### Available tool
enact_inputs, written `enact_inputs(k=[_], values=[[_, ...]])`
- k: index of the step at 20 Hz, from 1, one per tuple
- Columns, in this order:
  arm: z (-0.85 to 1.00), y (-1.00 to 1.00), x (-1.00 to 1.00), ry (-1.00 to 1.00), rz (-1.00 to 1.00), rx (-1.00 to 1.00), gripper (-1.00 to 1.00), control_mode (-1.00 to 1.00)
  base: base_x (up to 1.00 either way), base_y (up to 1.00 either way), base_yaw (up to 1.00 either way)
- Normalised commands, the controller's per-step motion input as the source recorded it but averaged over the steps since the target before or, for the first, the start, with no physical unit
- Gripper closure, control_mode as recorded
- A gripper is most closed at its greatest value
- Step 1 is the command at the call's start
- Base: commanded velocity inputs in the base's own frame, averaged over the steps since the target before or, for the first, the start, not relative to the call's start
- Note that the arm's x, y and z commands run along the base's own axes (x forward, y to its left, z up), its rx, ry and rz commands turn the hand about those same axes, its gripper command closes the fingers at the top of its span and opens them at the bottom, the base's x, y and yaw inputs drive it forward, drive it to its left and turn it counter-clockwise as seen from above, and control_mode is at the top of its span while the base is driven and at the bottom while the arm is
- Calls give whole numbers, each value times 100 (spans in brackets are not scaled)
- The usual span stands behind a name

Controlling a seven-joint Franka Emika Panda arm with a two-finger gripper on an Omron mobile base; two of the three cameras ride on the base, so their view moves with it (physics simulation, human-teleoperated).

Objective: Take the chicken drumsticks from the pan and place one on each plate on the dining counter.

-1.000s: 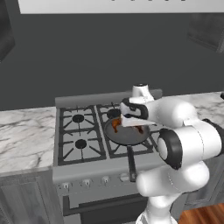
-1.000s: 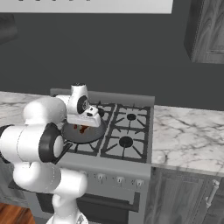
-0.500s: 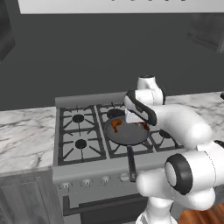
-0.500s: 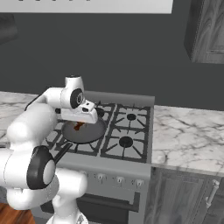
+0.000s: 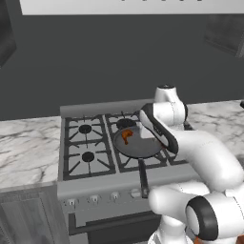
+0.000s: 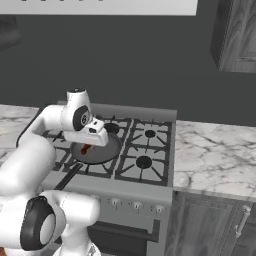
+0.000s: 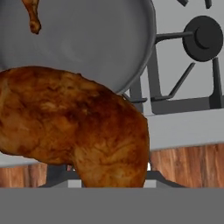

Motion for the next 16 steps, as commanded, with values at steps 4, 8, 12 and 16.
enact_inputs(k=[4,8,12,16], values=[[0,0,0,0,0,0,100,100,-3,0,0],[0,0,0,0,0,0,100,100,-52,-1,-7],[0,0,0,0,0,0,100,100,-20,-1,-85],[0,0,0,0,0,0,100,100,0,0,-100]])
